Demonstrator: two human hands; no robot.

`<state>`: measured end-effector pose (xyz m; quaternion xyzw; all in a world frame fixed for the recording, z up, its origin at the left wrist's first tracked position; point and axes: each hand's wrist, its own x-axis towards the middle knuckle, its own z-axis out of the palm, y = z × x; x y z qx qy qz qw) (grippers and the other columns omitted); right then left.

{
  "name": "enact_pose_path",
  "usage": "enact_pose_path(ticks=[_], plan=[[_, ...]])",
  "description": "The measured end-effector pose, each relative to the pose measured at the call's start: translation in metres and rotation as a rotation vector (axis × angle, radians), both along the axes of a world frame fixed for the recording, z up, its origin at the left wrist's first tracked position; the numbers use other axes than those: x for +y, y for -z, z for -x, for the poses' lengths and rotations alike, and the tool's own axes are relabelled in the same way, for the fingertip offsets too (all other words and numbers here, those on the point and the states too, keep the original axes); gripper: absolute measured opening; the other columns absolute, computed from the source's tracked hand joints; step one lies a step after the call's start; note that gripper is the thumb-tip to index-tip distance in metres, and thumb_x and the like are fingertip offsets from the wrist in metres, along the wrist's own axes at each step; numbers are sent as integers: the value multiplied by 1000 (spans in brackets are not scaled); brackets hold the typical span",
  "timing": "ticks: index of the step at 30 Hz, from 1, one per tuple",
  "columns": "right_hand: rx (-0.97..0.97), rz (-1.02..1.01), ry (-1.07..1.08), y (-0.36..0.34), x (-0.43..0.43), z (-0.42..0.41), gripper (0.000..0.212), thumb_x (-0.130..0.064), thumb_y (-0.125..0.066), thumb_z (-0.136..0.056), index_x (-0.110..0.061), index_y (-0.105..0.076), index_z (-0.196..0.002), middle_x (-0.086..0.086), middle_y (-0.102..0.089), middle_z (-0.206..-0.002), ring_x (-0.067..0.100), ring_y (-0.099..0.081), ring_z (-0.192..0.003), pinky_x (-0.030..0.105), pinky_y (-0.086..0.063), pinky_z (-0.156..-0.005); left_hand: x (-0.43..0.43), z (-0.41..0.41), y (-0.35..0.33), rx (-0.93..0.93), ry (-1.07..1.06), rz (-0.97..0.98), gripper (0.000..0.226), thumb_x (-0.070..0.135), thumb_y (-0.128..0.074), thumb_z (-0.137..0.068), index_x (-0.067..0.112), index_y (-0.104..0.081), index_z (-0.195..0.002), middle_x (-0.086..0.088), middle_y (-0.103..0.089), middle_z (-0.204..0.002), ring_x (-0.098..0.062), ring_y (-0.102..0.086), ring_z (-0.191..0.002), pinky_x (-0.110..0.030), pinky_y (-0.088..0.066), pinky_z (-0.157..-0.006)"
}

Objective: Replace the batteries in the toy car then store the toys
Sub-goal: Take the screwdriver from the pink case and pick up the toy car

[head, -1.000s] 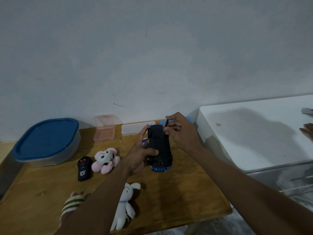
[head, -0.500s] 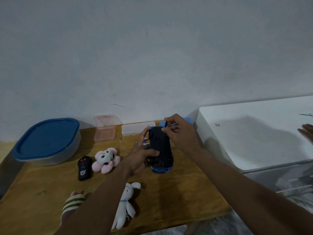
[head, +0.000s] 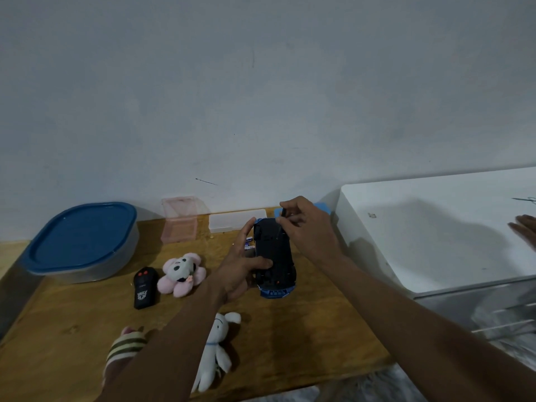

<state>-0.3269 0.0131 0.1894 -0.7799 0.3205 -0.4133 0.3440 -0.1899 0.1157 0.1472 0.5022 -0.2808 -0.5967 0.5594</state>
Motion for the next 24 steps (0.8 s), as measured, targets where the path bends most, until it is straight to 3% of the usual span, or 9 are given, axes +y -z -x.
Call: enact_pose_path(ticks=[12,15,19,24], plan=[[-7,-7,-12,-1,0,-5,24,-8,-66,-85,-16,-65,-108,-3,-68,-95,8,-66,-85,7,-52,-70,0,1,-4,1,-17,1,94,-22,-51,-81,48,-32,-140,-23,-62,-122,-45,-60,-109,-58,-51,-86],[-30,-58,-20,-3,1,-5,28,-10,-67,-86,-18,-60,-111,-4,-68,-96,7,-67,-84,13,-56,-69,0,1,-6,7,-16,2,94,-22,-51,-81,48,-32,-140,-23,-62,-122,-45,-61,-108,-57,-52,-85],[-24,-21,-8,-2,0,-6,22,-10,-68,-84,-14,-60,-103,-5,-67,-93,7,-66,-84,14,-56,-71,0,1,-6,0,-15,-1,94,-22,-51,-81,48,-32,-140,-22,-62,-121,-45,-61,-108,-58,-52,-84],[-1,-33,29,-2,0,-8,23,-15,-73,-81,-14,-61,-101,-4,-65,-86,1,-61,-74,5,-50,-63,2,1,-4,13,-25,-6,94,-23,-52,-80,48,-32,-140,-21,-62,-122,-44,-60,-109,-56,-52,-84]])
